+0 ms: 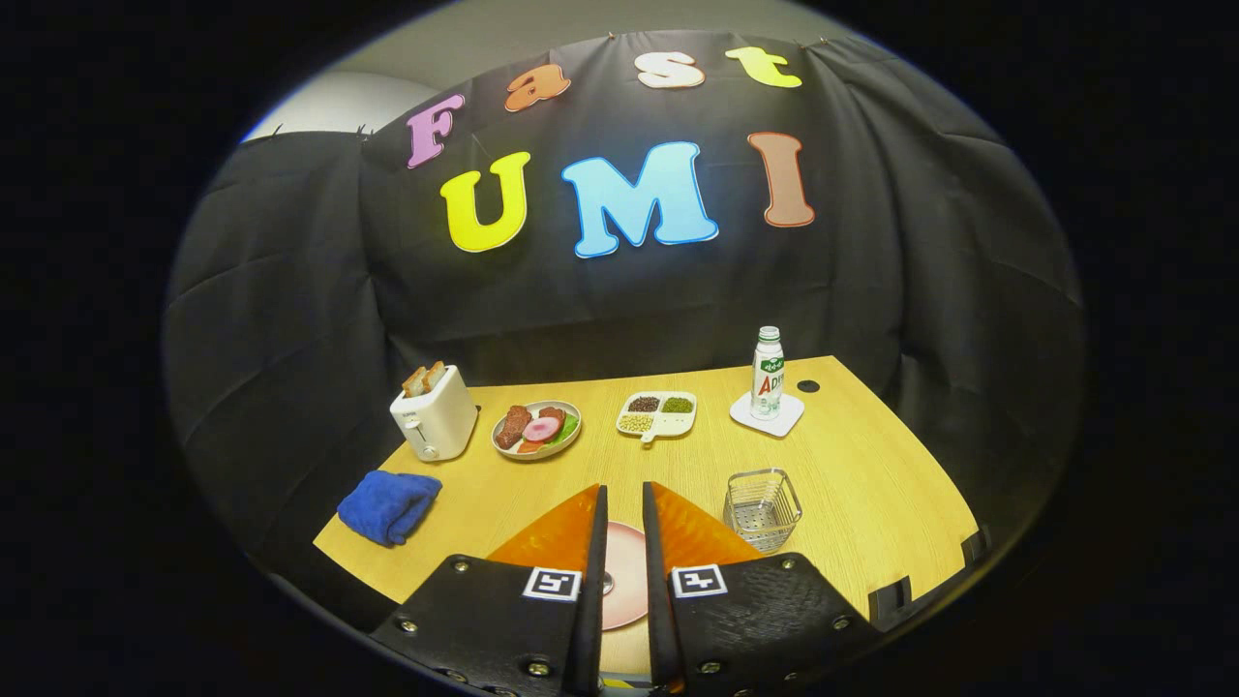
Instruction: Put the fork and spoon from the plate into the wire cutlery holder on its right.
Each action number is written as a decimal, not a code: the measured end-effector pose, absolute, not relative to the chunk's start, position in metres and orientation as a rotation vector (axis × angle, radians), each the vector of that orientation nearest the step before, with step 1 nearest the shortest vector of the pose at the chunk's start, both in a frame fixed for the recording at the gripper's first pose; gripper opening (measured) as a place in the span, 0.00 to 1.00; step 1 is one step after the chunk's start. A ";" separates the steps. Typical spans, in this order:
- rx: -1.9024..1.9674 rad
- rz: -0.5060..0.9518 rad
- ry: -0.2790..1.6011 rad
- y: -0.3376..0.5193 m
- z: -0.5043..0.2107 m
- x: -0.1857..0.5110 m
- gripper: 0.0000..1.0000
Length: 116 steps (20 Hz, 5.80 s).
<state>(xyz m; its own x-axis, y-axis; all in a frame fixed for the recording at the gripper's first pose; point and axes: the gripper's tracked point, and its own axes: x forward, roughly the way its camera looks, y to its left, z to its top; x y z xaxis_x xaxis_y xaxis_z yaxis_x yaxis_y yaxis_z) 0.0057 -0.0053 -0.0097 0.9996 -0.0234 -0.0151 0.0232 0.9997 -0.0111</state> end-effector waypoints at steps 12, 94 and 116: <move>-0.077 0.045 0.259 0.029 -0.120 0.032 0.20; 0.248 -0.263 0.560 -0.138 -0.131 0.067 0.08; 0.160 -0.272 0.470 -0.147 -0.071 0.079 0.15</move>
<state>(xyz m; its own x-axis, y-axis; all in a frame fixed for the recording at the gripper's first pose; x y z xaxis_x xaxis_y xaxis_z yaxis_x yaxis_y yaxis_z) 0.0791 -0.1469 -0.0713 0.8565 -0.2215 -0.4663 0.2946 0.9514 0.0893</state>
